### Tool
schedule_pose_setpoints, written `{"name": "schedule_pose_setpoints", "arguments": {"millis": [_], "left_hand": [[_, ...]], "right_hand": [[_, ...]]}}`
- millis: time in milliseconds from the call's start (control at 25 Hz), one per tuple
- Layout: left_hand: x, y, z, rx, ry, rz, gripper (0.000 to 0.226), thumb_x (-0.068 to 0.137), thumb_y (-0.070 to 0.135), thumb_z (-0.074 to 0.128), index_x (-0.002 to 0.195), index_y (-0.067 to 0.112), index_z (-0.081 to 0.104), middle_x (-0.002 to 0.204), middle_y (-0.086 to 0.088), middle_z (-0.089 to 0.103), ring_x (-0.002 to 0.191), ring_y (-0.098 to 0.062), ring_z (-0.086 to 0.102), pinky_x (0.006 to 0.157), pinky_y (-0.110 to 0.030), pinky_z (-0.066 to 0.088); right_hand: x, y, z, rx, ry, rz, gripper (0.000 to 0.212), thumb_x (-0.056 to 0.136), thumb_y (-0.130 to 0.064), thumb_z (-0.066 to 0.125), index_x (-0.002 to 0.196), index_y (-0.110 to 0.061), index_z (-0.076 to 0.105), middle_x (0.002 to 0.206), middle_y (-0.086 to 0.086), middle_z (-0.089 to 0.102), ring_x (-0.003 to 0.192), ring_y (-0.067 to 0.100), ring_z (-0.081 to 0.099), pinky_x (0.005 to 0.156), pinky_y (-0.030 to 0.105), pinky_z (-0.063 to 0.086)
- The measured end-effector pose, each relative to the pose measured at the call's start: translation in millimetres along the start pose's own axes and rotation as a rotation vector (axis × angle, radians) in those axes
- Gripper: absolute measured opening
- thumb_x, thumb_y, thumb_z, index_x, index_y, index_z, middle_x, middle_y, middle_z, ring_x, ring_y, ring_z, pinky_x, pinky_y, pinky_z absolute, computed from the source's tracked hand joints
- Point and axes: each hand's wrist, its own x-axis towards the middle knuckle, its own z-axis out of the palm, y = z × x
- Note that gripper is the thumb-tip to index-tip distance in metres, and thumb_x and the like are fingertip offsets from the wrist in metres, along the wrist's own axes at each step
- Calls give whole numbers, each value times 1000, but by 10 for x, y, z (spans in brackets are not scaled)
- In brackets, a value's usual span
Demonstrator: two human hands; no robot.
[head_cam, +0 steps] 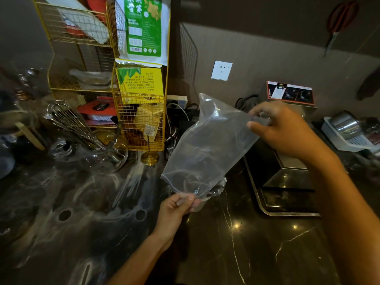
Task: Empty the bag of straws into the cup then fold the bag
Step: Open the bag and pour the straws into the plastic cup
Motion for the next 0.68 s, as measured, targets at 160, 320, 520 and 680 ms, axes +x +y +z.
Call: {"name": "schedule_pose_setpoints", "arguments": {"millis": [160, 320, 520, 680], "left_hand": [[12, -27, -9, -10, 3, -21, 21, 100, 13, 59, 108, 0, 74, 102, -9, 81, 94, -12, 77, 79, -18, 58], [39, 36, 6, 8, -9, 20, 21, 99, 17, 62, 103, 2, 76, 97, -12, 79, 91, -15, 74, 80, -23, 58], [72, 277, 57, 56, -49, 84, 19, 97, 16, 65, 105, 3, 76, 96, -11, 79, 91, -14, 74, 84, -24, 60], [86, 489, 87, 58, -60, 149, 19, 95, 14, 65, 106, 3, 76, 92, -9, 78, 89, -14, 75, 83, -23, 60]], "right_hand": [[-15, 40, -11, 122, 65, 3, 16, 100, -15, 64, 111, -26, 67, 85, -16, 62, 77, 1, 58, 64, 21, 46], [-22, -36, -31, 207, 206, -38, 22, 101, -15, 64, 121, -19, 71, 93, -2, 71, 70, 2, 63, 66, 23, 53], [-98, -69, -155, 190, 409, -108, 25, 101, -16, 63, 124, -13, 71, 109, 2, 71, 94, 17, 66, 78, 26, 58], [-218, 8, -314, 326, 509, -120, 19, 100, -18, 65, 118, -16, 72, 100, 2, 70, 84, 19, 70, 73, 36, 62]]}}
